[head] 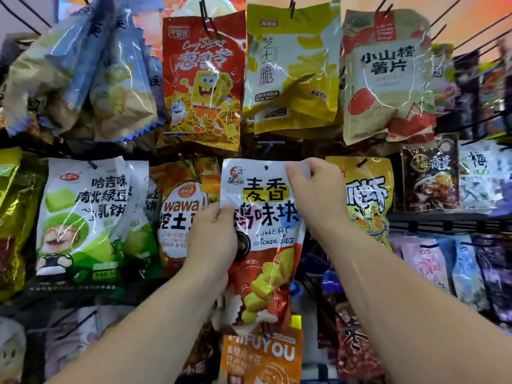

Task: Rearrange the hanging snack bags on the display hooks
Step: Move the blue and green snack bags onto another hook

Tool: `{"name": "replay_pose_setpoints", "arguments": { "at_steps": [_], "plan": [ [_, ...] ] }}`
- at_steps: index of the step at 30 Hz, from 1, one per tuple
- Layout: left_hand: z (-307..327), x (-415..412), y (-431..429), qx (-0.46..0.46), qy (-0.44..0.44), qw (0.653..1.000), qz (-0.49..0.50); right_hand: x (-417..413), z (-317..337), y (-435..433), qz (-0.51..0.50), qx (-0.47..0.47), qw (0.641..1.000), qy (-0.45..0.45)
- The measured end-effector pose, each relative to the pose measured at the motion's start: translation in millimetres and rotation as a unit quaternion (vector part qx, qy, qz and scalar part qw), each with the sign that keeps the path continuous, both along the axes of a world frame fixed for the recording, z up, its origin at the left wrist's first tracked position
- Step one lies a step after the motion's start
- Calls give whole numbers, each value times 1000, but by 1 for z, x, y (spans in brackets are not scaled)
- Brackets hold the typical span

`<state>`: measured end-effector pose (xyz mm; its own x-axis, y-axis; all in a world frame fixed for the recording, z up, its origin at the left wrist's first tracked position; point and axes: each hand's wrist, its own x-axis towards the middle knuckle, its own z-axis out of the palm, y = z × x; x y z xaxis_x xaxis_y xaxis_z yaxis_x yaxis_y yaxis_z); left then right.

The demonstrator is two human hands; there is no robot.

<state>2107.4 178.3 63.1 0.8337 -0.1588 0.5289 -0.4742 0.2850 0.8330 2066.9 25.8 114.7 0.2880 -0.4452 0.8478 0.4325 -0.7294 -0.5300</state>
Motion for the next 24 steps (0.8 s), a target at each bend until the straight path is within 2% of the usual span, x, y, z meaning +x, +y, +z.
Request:
{"name": "replay_pose_setpoints", "arguments": {
  "at_steps": [3, 6, 19, 21, 24],
  "plan": [
    [6, 2, -7, 9, 22, 1000, -18, 8, 6, -7, -12, 27, 1000, 8],
    [12, 4, -11, 14, 40, 999, 6, 11, 10, -8, -21, 44, 999, 17],
    [5, 17, -18, -19, 69, 997, -6, 23, 14, -14, -65, 14, 997, 36],
    [4, 22, -20, -22, 66, 998, -5, 19, 6, -8, -71, -14, 997, 37],
    [-5, 28, -20, -8, 33, 999, 23, 17, -23, 1, -124, -172, 977, -1]
  ]
}}
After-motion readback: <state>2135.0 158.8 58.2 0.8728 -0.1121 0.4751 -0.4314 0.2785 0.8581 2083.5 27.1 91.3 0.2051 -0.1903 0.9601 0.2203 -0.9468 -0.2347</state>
